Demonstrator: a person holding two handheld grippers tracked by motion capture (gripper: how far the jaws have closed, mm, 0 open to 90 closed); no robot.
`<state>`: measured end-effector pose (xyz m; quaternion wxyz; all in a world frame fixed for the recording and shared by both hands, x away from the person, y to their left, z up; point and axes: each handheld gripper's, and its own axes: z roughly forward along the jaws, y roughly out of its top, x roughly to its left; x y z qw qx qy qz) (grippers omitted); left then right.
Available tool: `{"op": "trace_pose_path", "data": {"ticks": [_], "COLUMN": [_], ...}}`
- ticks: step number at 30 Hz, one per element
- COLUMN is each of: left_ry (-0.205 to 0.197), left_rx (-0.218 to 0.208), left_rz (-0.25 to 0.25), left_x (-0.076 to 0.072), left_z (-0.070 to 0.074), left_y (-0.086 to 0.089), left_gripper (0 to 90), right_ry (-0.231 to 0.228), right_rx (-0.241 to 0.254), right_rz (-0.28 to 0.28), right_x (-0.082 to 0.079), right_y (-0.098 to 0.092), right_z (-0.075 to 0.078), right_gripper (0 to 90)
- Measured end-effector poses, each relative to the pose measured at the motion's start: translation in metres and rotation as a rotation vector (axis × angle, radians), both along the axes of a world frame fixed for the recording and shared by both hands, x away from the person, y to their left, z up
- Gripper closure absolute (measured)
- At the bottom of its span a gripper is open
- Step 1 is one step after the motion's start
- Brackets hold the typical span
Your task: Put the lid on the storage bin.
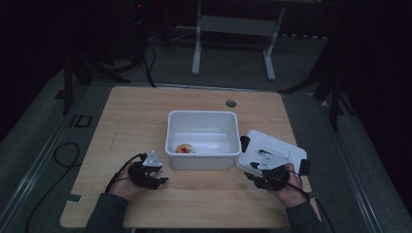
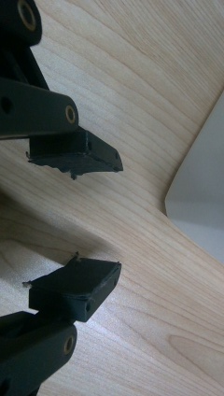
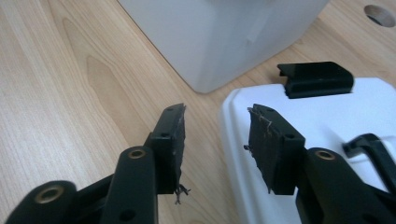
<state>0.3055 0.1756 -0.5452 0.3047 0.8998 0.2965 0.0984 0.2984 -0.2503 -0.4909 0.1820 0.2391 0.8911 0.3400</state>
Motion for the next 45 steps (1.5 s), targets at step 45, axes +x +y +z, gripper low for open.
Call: {"op": "trace_pose_path", "data": {"ticks": [45], "left_ry": [-0.002], "left_rx": [-0.007], "left_rz": [-0.002], "left_x": [-0.001], "left_z": [-0.001], "left_y": [0.001], "left_gripper": [43.4], "right_ry": [-0.007], "right_rx": [-0.202], "right_rz": [-0.073], "right_x": [0.041], "right_y": [-0.055], "right_z": [0.038], "right_gripper": [71.7]}}
